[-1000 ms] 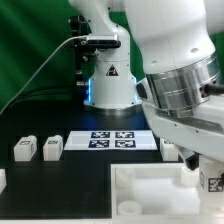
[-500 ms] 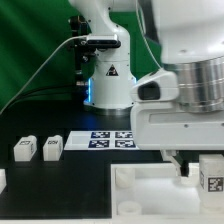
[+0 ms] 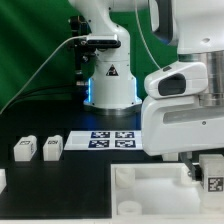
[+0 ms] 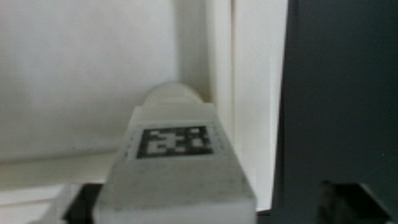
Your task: Assemble one leg
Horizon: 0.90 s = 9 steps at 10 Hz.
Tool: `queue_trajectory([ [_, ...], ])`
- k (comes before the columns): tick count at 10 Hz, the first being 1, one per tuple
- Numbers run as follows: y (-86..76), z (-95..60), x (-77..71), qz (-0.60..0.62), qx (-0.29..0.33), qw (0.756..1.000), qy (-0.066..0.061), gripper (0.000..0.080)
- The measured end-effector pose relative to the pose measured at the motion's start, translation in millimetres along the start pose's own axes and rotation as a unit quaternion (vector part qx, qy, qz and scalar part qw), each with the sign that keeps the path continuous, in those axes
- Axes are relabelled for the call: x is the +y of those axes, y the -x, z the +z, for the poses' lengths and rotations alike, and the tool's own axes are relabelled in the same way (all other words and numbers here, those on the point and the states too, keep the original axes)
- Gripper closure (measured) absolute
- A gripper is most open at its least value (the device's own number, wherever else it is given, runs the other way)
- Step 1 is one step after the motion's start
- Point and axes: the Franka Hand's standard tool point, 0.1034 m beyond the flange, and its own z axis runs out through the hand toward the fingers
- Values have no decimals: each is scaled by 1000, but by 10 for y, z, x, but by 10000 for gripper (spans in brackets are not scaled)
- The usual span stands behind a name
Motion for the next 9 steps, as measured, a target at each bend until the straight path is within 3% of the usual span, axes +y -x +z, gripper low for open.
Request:
queue_trajectory([
  [1,-7,0,38,44,0,999,2,412],
  [2,-11,6,85,98,1,995,5,501],
  [3,-12,6,87,152,1,988,5,501],
  [5,-45,-6,75,315,-21,949,8,501],
  [6,-73,6,81,411,-30,911,10,501],
  [7,-77,35,76,512,-31,858,7,501],
  [9,-82,46,75,664,-42,746,-18,501],
])
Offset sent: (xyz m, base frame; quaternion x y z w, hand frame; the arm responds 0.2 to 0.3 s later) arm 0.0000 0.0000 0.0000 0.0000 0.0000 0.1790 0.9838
